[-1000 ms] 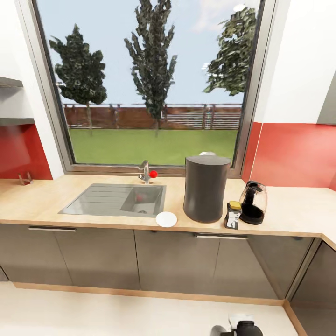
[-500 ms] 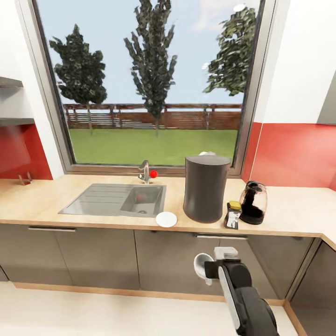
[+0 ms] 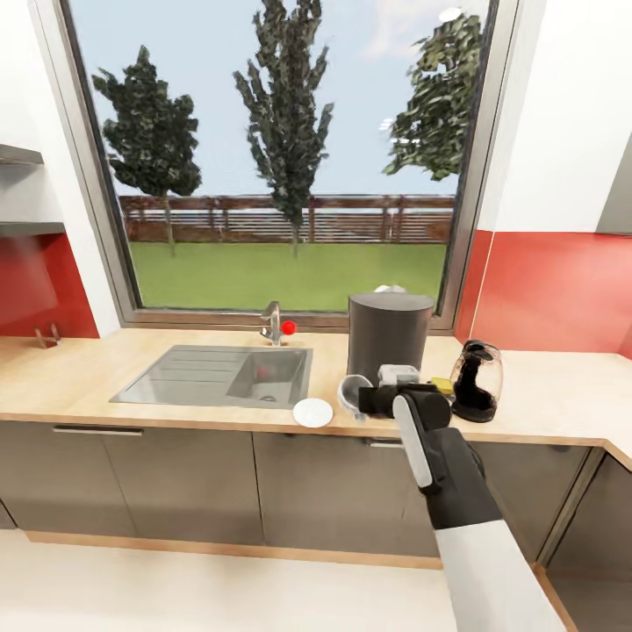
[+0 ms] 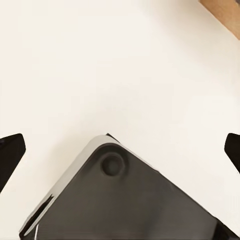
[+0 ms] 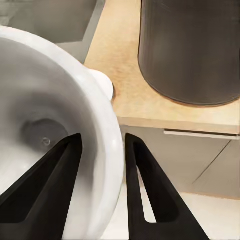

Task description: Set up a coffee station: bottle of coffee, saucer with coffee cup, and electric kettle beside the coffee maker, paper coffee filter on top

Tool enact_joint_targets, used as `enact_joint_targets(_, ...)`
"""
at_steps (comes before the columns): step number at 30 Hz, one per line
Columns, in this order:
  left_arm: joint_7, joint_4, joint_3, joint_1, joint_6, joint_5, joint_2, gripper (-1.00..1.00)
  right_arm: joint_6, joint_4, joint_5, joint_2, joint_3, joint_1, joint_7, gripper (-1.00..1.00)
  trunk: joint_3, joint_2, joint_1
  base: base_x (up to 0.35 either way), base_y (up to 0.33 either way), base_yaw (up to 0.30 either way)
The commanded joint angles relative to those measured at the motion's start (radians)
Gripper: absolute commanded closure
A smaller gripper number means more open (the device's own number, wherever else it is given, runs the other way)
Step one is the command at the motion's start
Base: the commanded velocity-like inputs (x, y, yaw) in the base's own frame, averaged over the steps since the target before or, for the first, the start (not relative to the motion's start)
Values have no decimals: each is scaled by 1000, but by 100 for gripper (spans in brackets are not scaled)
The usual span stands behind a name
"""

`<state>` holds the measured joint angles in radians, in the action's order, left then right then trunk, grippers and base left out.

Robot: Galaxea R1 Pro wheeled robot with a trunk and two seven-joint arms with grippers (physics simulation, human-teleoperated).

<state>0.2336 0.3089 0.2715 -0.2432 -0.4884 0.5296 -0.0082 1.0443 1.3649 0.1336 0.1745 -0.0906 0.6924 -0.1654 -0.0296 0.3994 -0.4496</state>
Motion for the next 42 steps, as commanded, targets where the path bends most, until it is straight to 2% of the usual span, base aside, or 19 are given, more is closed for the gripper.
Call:
enact_joint_targets(1,9,-3,3,-1,1,13,-2,-100,3,-33,41,0,-3,33,-23,100,0,1,0,0,0,0)
enact_joint_targets(3,9,-6,4,-1,1,16,-2,-100,3,-79,66,0,-4,68,-39,100,0,1,0,0,0,0)
enact_joint_targets(7,9,-10,5,-1,1,20,-10,-100,3,-246,155,0,-4,175,-62,100,0,1,0,0,0,0)
enact_joint_targets(9,9,-10,6,-1,1,22,-14,-100,3,-372,207,0,-4,251,-85,100,0,1,0,0,0,0)
enact_joint_targets(10,9,-10,6,-1,1,22,-17,-100,3,-467,241,0,-5,303,-111,100,0,1,0,0,0,0)
enact_joint_targets(13,10,-9,6,-1,0,23,-21,-100,3,-643,312,0,-6,392,-159,100,0,1,0,0,0,0)
enact_joint_targets(14,10,-9,6,-1,0,24,-23,-100,3,-712,327,0,-6,426,-189,100,0,1,0,0,0,0)
enact_joint_targets(19,9,-4,7,-1,-1,26,-26,-100,3,-876,340,0,-5,523,-230,100,0,1,0,0,0,0)
enact_joint_targets(22,9,-2,8,-1,-1,27,-32,-100,3,-908,339,0,-7,551,-240,100,0,1,0,0,0,0)
enact_joint_targets(23,9,-2,8,-1,-1,27,-34,-100,3,-917,337,0,-31,561,-252,100,0,1,0,0,0,0)
enact_joint_targets(28,9,-6,9,-1,-1,27,-36,-100,3,-912,340,0,-79,561,-252,100,0,1,0,0,0,0)
enact_joint_targets(32,9,-7,9,-1,-1,27,-36,-100,3,-916,343,0,-145,560,-215,100,0,1,0,0,0,0)
enact_joint_targets(34,9,-8,9,-1,-1,27,-36,-100,3,-917,346,0,-162,559,-195,100,0,1,0,0,0,16)
enact_joint_targets(37,9,-8,9,-1,-1,28,-36,-100,3,-918,350,0,-178,556,-176,100,0,1,0,0,0,151)
enact_joint_targets(42,9,-10,11,-1,-1,29,-36,-100,3,-920,352,0,-184,555,-170,100,0,1,0,0,0,256)
